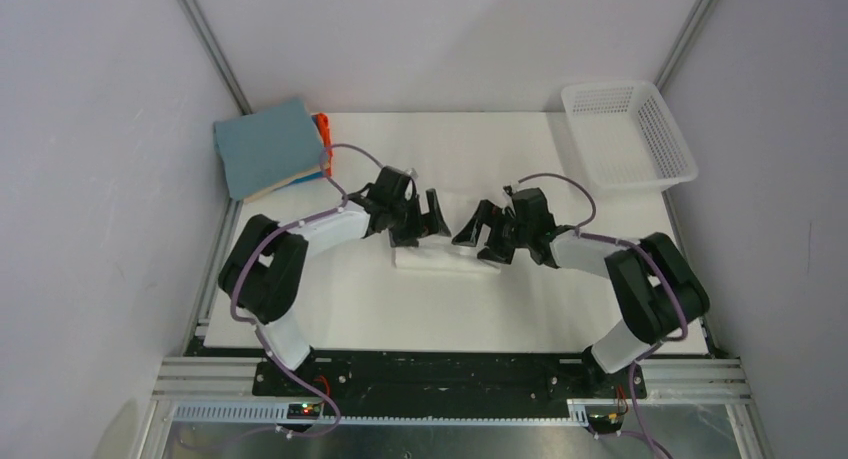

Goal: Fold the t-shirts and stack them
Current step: Smooth out wrinkles on the folded tshirt, then put the neatly folded tshirt into the corner of the board with the left arm

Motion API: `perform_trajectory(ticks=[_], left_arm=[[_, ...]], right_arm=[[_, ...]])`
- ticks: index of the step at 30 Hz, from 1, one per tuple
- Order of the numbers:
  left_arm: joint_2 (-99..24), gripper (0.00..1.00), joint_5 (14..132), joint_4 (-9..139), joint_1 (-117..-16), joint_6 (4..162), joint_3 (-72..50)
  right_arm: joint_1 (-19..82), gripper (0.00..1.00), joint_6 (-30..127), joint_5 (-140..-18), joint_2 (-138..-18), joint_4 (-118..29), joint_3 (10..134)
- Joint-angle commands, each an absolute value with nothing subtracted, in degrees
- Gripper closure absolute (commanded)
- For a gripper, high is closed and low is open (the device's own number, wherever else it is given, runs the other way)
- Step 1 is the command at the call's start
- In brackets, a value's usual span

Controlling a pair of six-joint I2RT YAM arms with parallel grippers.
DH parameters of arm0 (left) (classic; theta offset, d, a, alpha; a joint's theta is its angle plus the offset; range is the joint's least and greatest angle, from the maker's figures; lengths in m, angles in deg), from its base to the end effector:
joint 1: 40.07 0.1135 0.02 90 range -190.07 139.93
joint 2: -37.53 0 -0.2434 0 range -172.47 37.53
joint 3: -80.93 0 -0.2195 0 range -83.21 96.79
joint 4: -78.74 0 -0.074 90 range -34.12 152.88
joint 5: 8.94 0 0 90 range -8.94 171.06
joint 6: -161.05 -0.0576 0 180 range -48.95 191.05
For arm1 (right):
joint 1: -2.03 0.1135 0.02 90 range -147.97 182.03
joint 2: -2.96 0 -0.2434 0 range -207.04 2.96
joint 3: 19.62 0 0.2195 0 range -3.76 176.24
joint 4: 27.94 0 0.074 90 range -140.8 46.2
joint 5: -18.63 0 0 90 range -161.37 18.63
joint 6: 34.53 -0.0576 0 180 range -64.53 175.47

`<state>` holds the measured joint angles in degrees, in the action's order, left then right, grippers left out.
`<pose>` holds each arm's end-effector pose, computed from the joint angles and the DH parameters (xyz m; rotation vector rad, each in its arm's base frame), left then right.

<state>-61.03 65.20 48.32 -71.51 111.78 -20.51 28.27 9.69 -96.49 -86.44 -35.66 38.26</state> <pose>0.2861 -0.1934 0.1794 -0.0811 2.6148 -0.8478 0.2603 0.1556 0.1623 0.1596 2.4436 1.1181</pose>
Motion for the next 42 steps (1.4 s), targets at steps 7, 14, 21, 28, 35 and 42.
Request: perform_trajectory(ticks=[7, 14, 21, 28, 35, 42], left_arm=[[-59.05, 0.00, 67.55, 55.44, -68.05, 112.67, -36.89], [-47.88, 0.00, 67.15, 53.96, -67.67, 109.76, -36.41], [-42.53, 0.00, 77.32, 48.21, -64.81, 109.02, -35.40], [-56.63, 0.00, 74.86, 46.54, -61.70, 108.13, -26.18], [-65.88, 0.06, 74.45, 46.20, -64.33, 109.81, -21.83], [-72.26, 0.32, 78.09, 44.24, -71.81, 112.25, -16.83]], right_arm=[[21.03, 0.01, 8.76, -97.56, -91.74, -24.29, 24.63], [17.17, 0.01, 12.29, -99.58, -75.54, -30.96, 23.44], [15.29, 0.01, 18.56, -86.11, -48.01, -46.78, 22.59], [5.59, 0.01, 13.51, -89.93, -31.90, -53.29, 17.96], [2.77, 0.00, 15.75, -93.17, -28.89, -57.00, 17.61], [2.55, 0.01, 16.58, -95.77, -31.86, -56.30, 17.60]])
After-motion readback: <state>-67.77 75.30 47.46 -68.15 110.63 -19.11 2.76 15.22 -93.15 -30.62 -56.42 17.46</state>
